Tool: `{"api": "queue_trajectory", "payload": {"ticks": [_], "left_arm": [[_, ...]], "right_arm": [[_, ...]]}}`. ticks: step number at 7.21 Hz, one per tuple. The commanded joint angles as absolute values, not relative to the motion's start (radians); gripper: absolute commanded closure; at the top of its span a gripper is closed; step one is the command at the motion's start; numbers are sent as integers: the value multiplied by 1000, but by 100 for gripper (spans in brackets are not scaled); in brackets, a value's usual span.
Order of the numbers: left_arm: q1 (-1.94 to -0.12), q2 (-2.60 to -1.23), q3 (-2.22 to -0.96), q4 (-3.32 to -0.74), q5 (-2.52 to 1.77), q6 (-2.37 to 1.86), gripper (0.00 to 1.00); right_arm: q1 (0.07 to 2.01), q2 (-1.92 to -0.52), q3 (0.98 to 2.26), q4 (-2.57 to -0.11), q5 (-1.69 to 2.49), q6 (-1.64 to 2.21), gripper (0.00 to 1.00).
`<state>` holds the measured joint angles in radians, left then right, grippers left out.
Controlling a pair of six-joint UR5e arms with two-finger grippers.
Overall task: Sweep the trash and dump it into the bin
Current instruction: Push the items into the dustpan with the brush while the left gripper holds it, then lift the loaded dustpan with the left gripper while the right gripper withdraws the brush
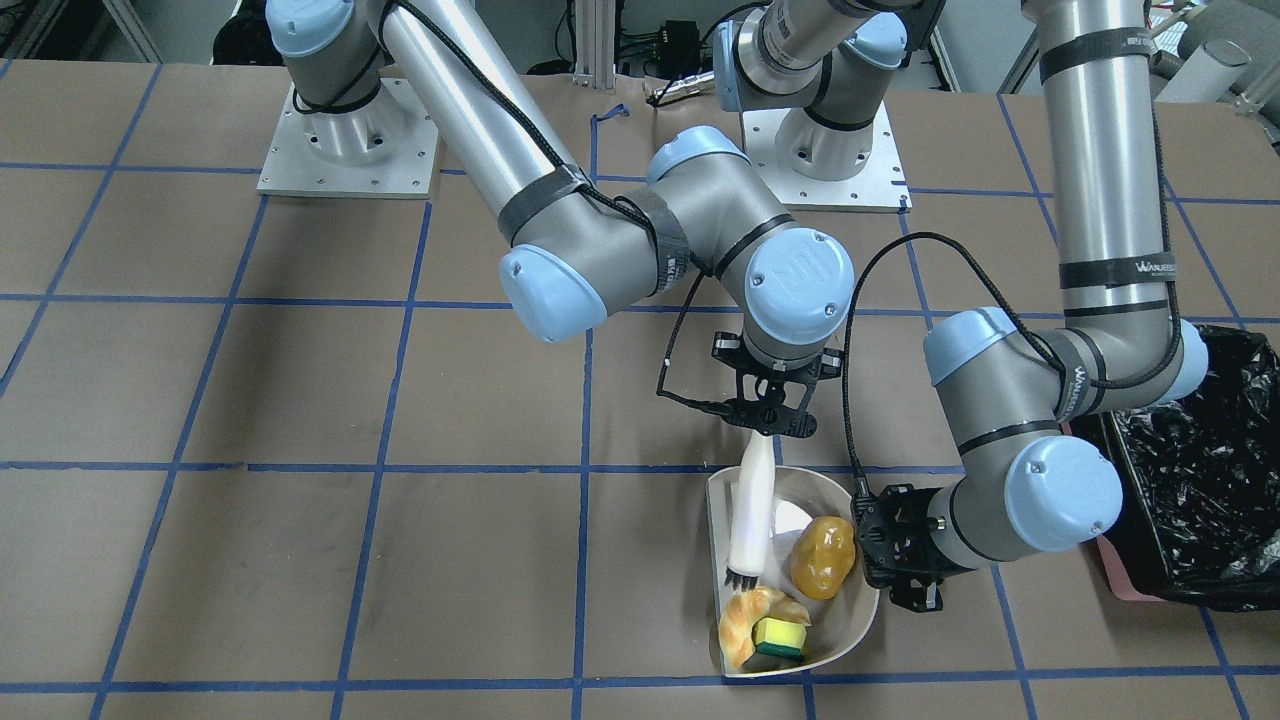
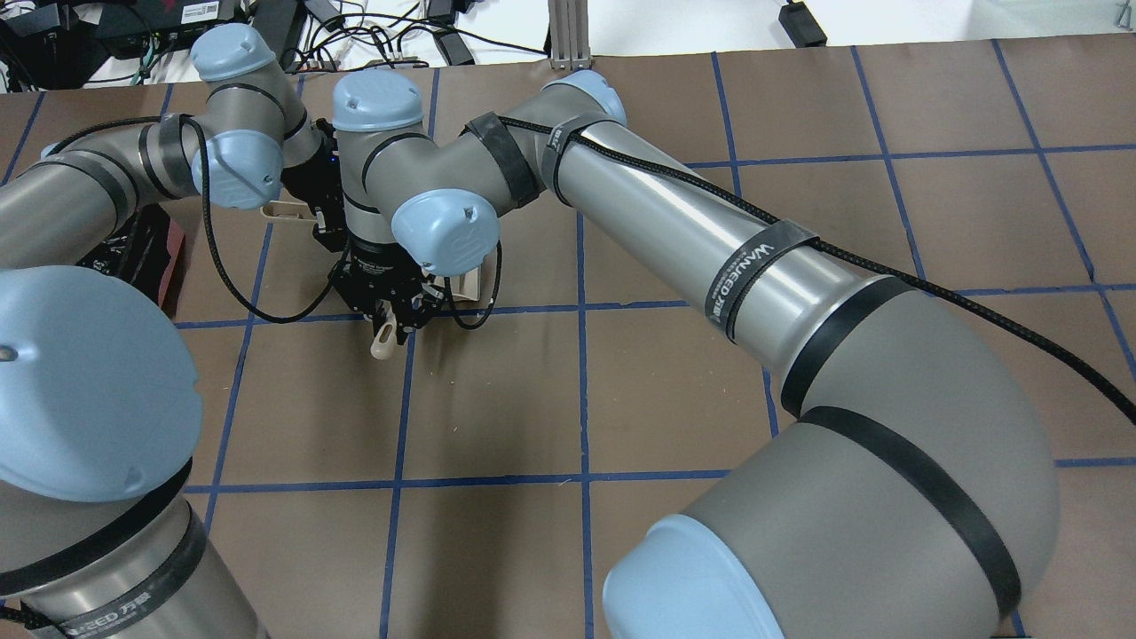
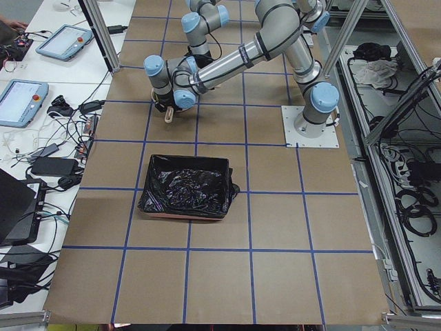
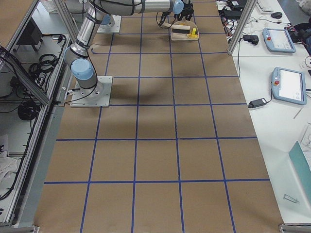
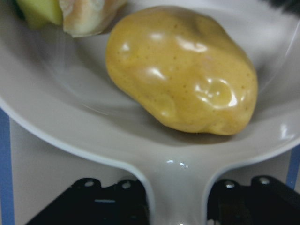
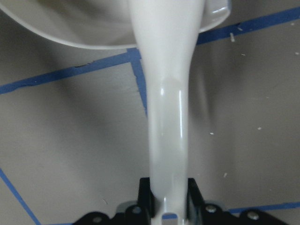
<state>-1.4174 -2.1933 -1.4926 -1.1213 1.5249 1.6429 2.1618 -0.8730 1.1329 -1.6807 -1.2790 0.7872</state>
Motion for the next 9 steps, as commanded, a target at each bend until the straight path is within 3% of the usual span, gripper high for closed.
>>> {"api": "queue_trajectory", "payload": {"ticks": [1,6,9], "left_arm": [[-1417,-2192,-1493,-1121,1523,1644,100],[-1361,-2189,-1500,-1121,1403,1673,100],[-1316,-2163,-1491,-1178,1266,1675,100]], "right_arm": [[2097,-974,1211,-1631,-1328,726,99],[1776,-1286,1533,-1521,-1437,340,100],[1513,-1393,1609,-1465,-1532,56,100]]}}
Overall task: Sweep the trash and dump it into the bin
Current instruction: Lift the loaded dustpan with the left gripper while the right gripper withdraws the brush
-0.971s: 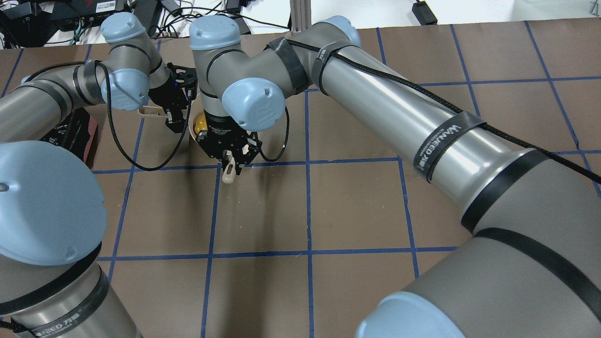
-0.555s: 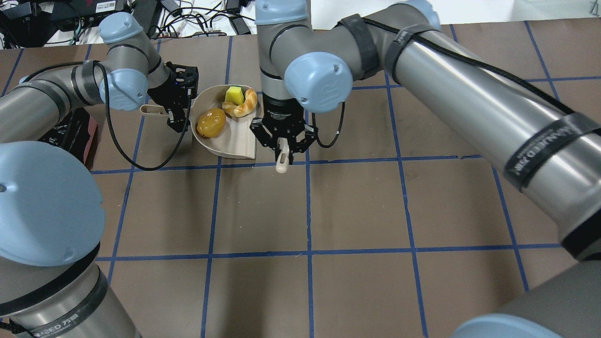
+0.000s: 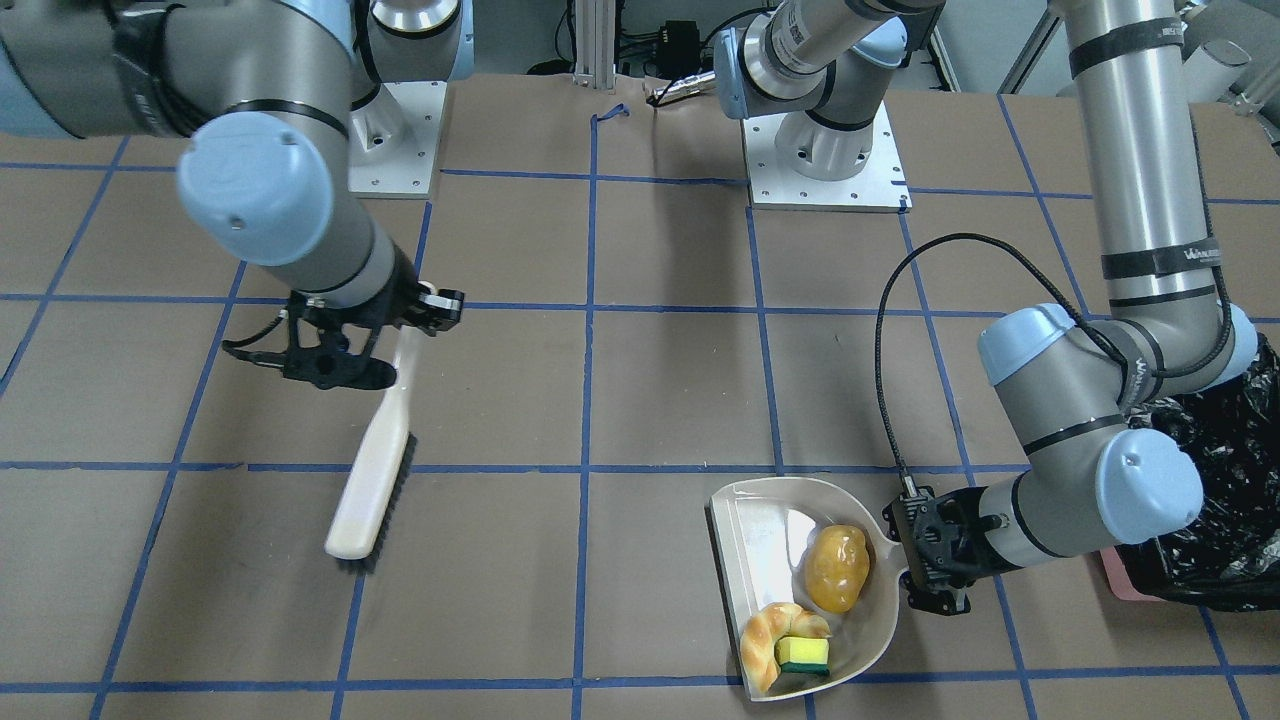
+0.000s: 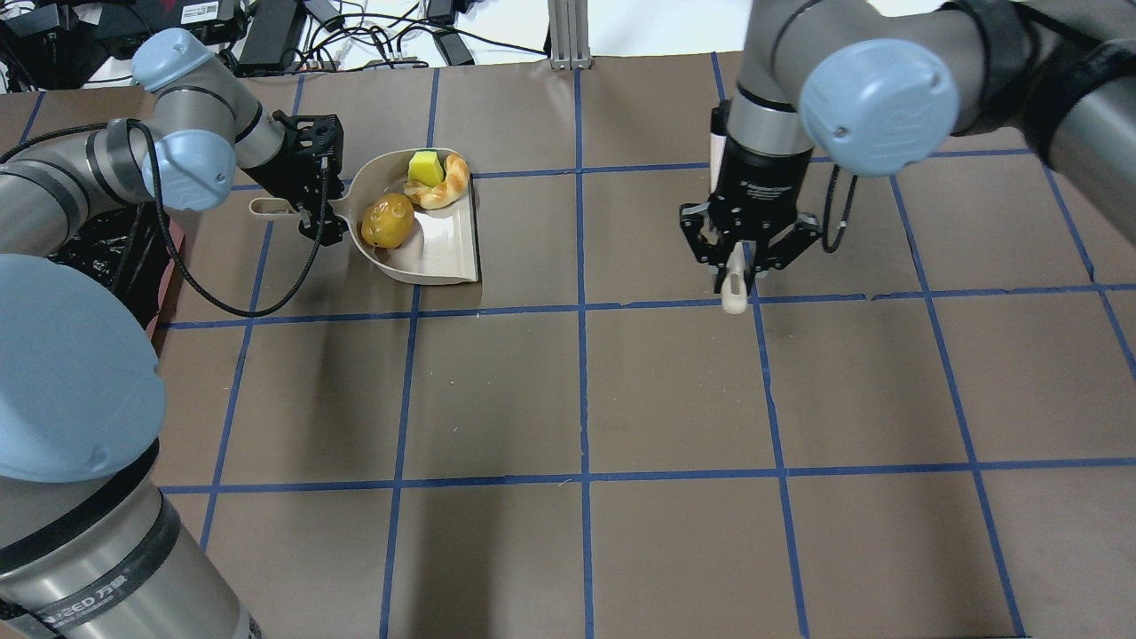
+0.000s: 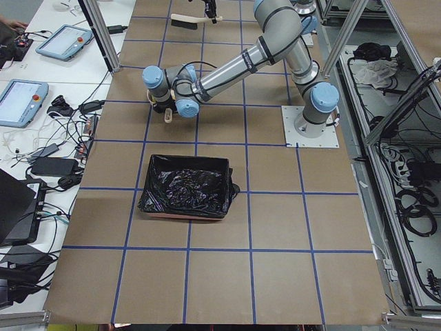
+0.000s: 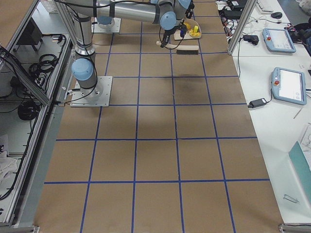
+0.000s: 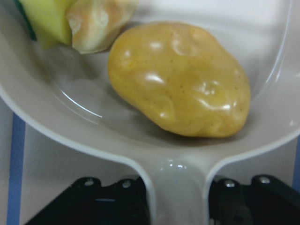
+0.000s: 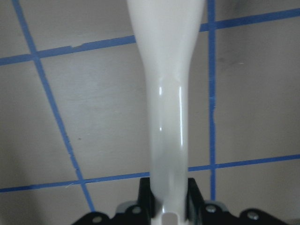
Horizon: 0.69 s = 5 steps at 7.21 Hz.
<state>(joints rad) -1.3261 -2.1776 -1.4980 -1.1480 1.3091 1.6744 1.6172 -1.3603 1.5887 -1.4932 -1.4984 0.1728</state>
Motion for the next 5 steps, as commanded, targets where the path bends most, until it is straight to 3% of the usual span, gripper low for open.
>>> {"api": "queue_trajectory", "payload": {"ticks": [1,5], "left_arm": [[-1301,-2145,-1480,-1222,1225,1675,100],[-1170,-2017,-1418,-1462,1255,1825,100]], "right_arm": [[1453,-1400,1614,-1460,-1576,5,100],[1273,-1391,1681,-1482,-1612,-219,100]]}}
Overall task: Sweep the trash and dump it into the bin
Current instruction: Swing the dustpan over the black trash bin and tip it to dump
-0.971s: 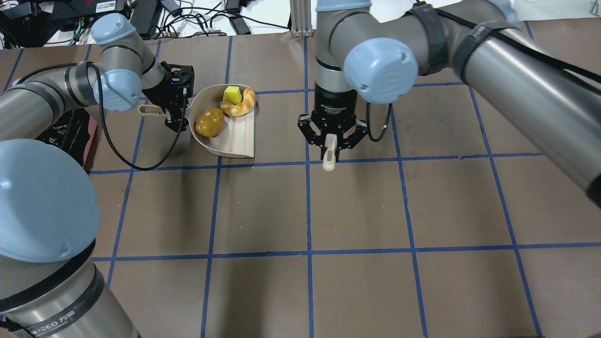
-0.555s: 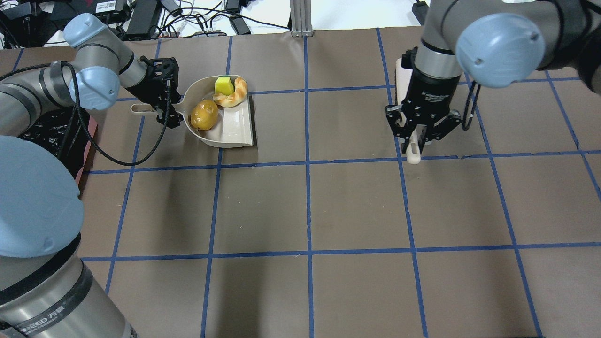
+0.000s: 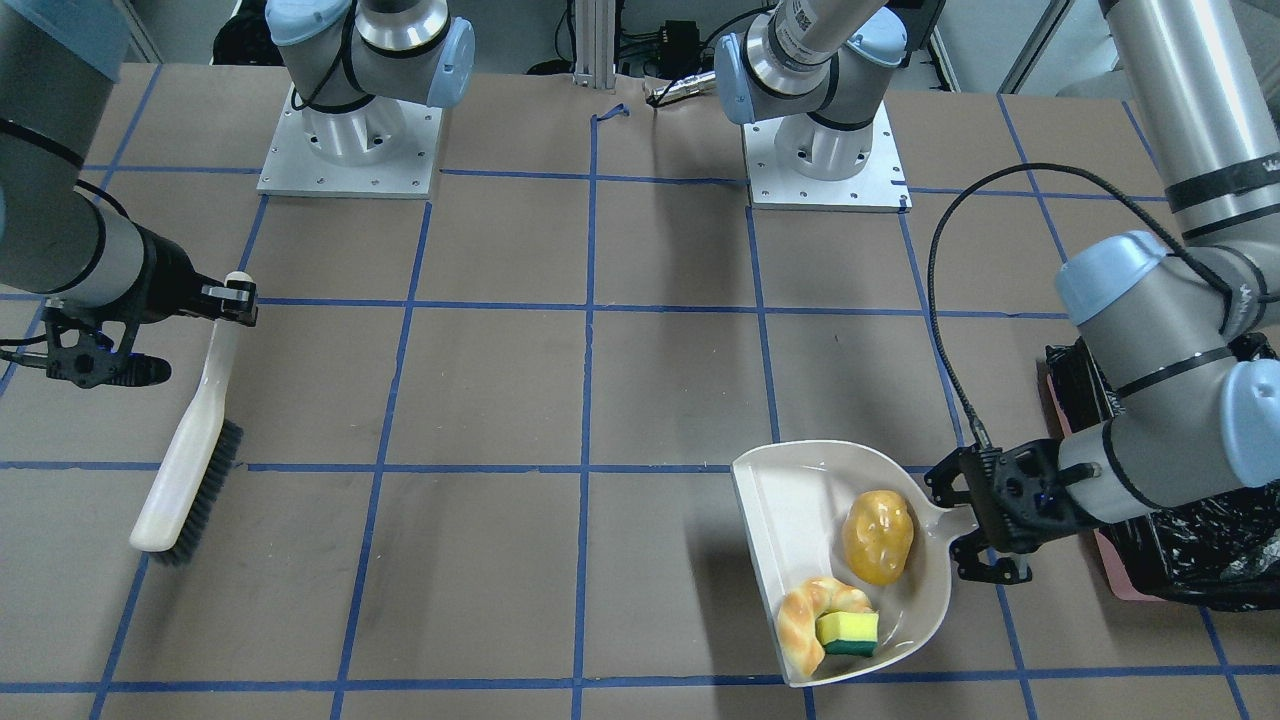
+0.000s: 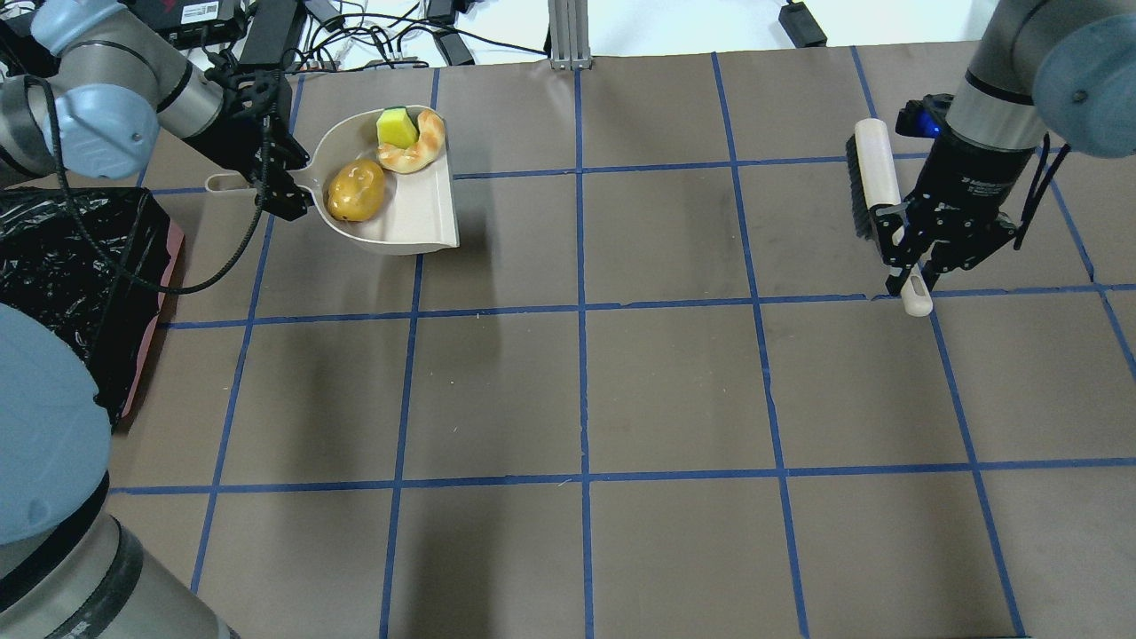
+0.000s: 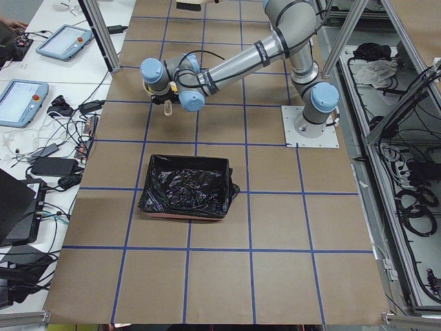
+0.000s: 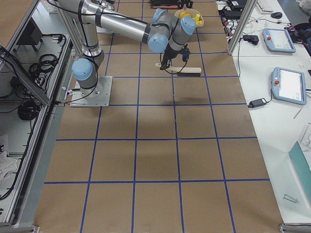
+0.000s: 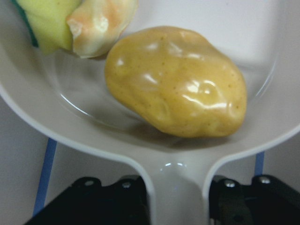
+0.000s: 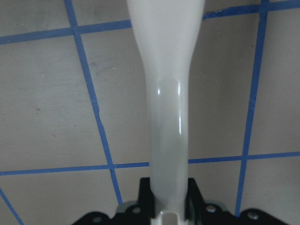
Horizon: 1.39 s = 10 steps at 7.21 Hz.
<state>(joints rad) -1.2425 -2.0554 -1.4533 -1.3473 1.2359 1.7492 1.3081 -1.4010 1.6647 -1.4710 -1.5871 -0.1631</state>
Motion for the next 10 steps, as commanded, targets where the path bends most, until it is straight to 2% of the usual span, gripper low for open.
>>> {"api": "queue_trajectory", "payload": {"ticks": [1,3,4,6,8,10], "left_arm": [[-1099,-2010,-1390,-1521,1270,1915,100],[-978,-1982,-1378,-1549,1345,2090,100],[-915,-1970,-1376,-1572,1388,2164,100],[-795,-1941,-1338,-1647,1454,2268,100],[-691,-1918,-1275,-1696,1518,2341,100],[-612,-1919,-1267,-1694,1568,2410,100]], "right_arm": [[1229,-1384,1684,-1509,-1661,-250,100],[1187,-1327,1690,-1582,-1661,-276,100],[1189,-1256,1669,-1686,-1687,-293,100],[1210,-1163,1600,-1706,-1720,-296,100],[1230,-1152,1597,-1681,-1714,-316,99],[1278,-1144,1601,-1693,-1727,-310,99]]}}
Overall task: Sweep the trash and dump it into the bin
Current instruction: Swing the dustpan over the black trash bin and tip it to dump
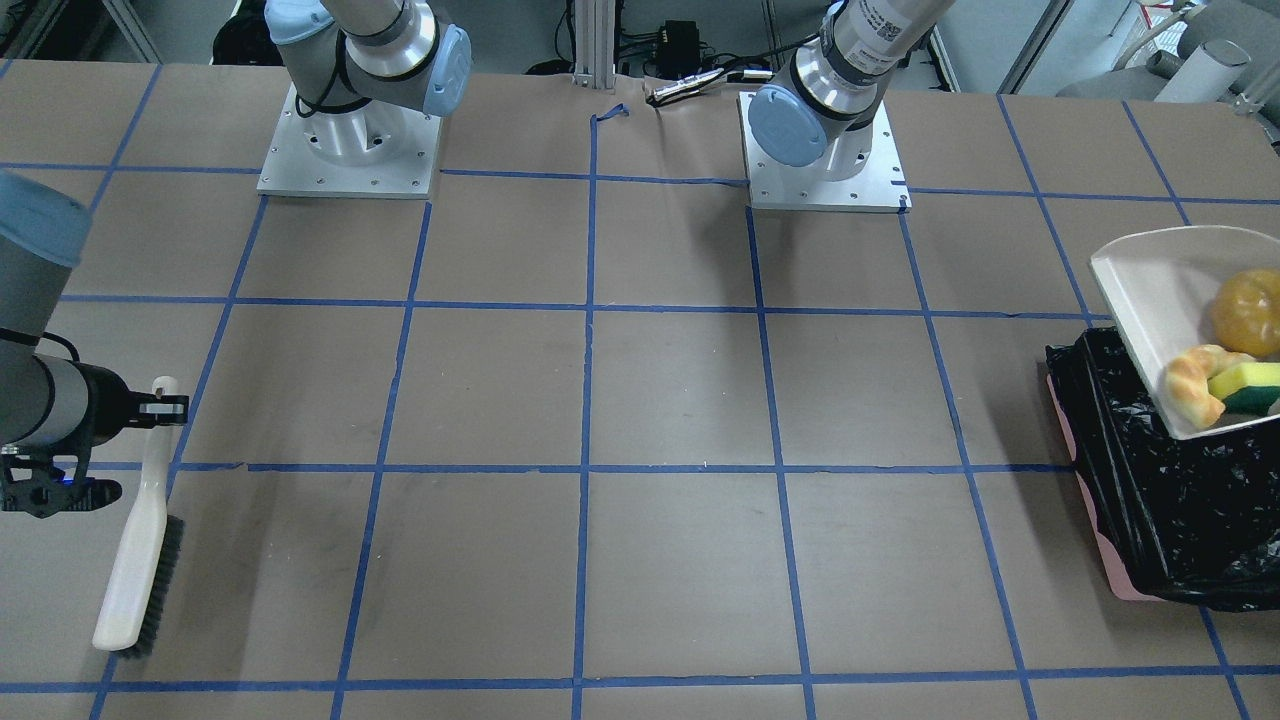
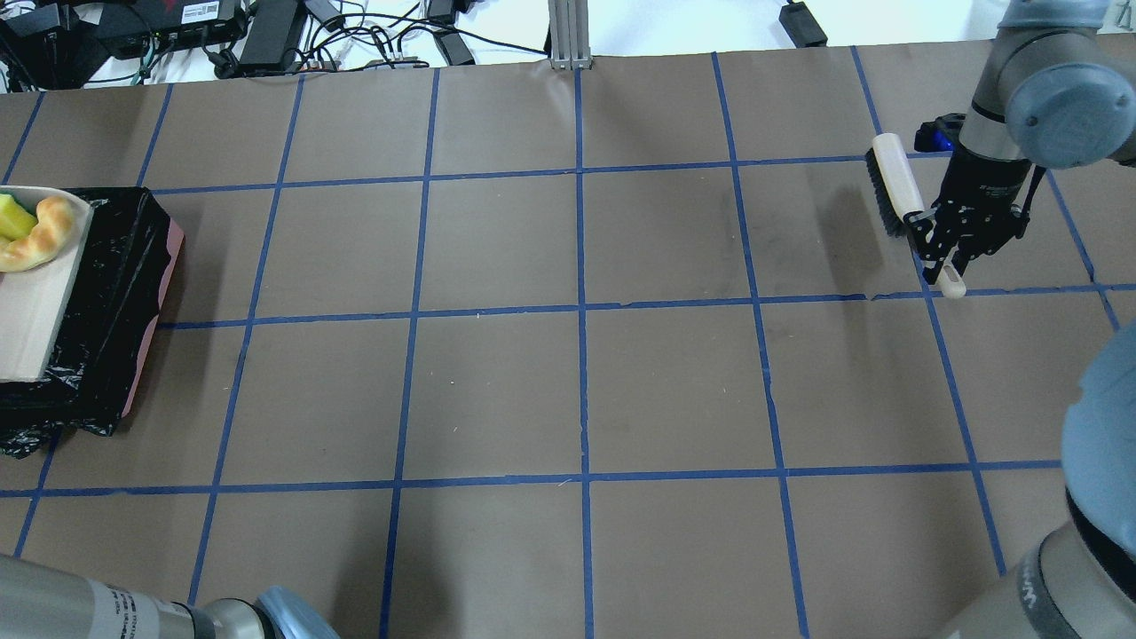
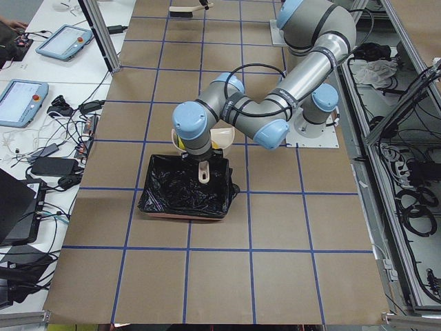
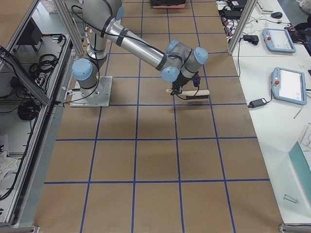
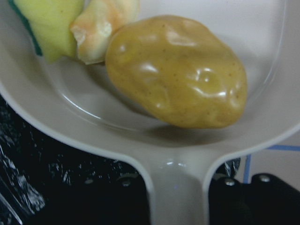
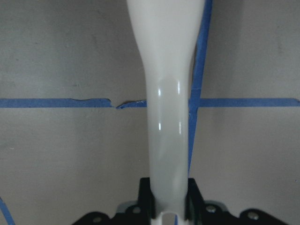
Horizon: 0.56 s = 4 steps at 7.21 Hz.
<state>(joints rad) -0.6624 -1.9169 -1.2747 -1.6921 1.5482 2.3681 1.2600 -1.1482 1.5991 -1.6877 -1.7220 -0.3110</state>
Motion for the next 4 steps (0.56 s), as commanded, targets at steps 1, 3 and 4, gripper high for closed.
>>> {"api": "queue_trajectory", "payload": {"ticks": [1,3,4], "left_arm": [[-600,-1945,-1266,-1657,1572,2422,100],[-600,-1950,-1266,-1576,1623,2422,100],[-606,-1956,-1267,-1553,1661,2413,100]], "right_arm": [[1278,-1144,1609,-1684,-1720,-320,100],[1238,-1152,1641,-1686,-1718,-328,100],[1223,-1155,1649,-1681,-1715,-319,100]]}}
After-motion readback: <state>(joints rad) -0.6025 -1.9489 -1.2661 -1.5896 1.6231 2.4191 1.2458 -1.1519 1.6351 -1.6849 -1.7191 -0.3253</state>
